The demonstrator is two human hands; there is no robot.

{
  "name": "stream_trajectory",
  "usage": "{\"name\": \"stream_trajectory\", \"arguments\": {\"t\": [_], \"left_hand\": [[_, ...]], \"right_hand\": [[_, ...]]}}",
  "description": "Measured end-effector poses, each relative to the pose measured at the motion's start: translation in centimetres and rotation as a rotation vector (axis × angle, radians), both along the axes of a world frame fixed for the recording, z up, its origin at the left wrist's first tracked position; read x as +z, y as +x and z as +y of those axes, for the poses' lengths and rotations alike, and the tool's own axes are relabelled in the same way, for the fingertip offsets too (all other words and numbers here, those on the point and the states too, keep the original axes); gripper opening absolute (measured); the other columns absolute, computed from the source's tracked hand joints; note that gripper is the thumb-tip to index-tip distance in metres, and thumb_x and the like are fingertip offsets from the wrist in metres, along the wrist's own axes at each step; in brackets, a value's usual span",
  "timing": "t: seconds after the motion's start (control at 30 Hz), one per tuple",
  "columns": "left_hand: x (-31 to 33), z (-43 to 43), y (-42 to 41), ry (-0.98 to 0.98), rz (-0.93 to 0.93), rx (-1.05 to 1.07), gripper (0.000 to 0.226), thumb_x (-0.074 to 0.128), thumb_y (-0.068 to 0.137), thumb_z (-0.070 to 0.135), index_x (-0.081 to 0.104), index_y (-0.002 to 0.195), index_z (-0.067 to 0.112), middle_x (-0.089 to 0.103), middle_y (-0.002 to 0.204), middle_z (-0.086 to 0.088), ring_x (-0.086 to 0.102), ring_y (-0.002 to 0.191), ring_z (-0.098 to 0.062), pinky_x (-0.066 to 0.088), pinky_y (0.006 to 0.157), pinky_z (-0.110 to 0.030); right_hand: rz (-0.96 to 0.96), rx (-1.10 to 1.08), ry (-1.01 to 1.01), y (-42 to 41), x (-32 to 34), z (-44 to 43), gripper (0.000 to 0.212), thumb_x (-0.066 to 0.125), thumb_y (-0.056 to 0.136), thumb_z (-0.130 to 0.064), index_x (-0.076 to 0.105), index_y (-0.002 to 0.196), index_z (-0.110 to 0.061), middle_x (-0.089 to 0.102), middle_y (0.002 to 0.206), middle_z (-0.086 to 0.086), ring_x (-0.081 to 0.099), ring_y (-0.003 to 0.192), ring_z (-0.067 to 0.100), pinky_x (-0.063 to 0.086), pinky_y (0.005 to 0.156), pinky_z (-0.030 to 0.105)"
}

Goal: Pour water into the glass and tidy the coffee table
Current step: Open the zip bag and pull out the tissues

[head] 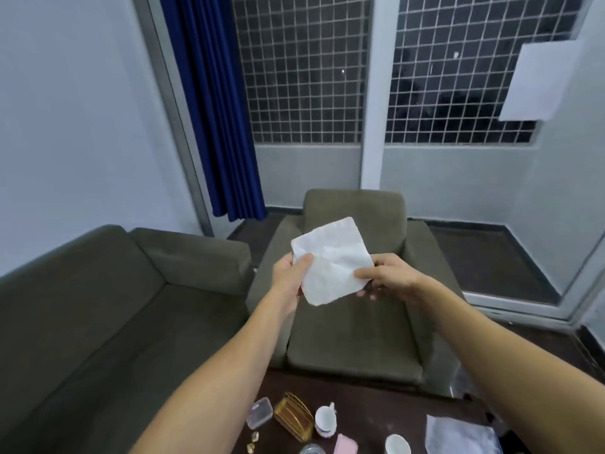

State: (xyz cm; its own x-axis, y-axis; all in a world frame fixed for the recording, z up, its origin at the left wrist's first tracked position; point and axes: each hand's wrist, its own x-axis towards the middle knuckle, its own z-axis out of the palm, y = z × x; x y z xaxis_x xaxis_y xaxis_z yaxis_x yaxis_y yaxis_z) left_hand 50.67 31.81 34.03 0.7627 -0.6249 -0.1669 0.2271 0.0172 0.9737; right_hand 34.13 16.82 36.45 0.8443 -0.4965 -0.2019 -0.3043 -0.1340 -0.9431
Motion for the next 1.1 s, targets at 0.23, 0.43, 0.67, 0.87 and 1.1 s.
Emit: {"name": "stream_trajectory", "arguments": {"t": [0.23,0.43,0.67,0.87,1.1], "left_hand": [[2.7,4.8,4.0,0.067,-0.214,-0.051,0.016,0.057,0.103,0.029,0.07,0.113,0.026,0.075,0.11,0.001,0.074,0.095,-0.017,0.062,0.065,-0.032],[2.7,6.2,6.2,0.121,-0.283,-0.095,0.013,0.061,0.102,0.026,0.069,0.111,0.025,0.078,0.103,-0.001,0.077,0.083,-0.019,0.065,0.072,-0.038],[3.3,6.0,6.6,0.045,-0.232,-0.162,0.019,0.06,0.101,0.015,0.069,0.116,0.022,0.078,0.088,-0.011,0.073,0.067,-0.021,0.062,0.062,-0.032],[4.4,5.5,6.5,0.008,-0.104,-0.178,0.037,0.044,0.101,0.0,0.075,0.111,0.018,0.076,0.088,-0.01,0.068,0.059,-0.014,0.059,0.054,-0.027],[4.3,5.7,6.2,-0.012,0.005,-0.2,0.033,0.044,0.095,0.004,0.073,0.087,0.018,0.071,0.091,-0.007,0.07,0.064,-0.018,0.058,0.053,-0.027]], "right_hand": [[-0.04,0.046,-0.162,2.8,2.8,2.4,0.023,0.059,0.101,-0.012,0.071,0.119,-0.017,0.078,0.086,0.003,0.072,0.074,0.022,0.049,0.052,0.026],[-0.065,0.031,-0.229,4.0,4.0,2.9,0.028,0.052,0.1,-0.008,0.073,0.112,-0.021,0.073,0.077,-0.002,0.067,0.067,0.021,0.039,0.045,0.024],[-0.16,-0.012,-0.227,3.6,3.9,1.7,0.032,0.055,0.101,-0.004,0.079,0.111,-0.023,0.073,0.076,-0.006,0.062,0.06,0.013,0.035,0.043,0.021],[-0.201,-0.073,-0.15,3.7,4.3,1.6,0.037,0.05,0.096,0.009,0.081,0.099,-0.012,0.073,0.072,-0.002,0.056,0.055,0.012,0.031,0.042,0.021],[-0.181,-0.096,0.033,3.8,3.8,1.9,0.031,0.052,0.093,0.005,0.08,0.096,-0.01,0.072,0.08,0.006,0.056,0.054,0.013,0.03,0.041,0.021]]}}
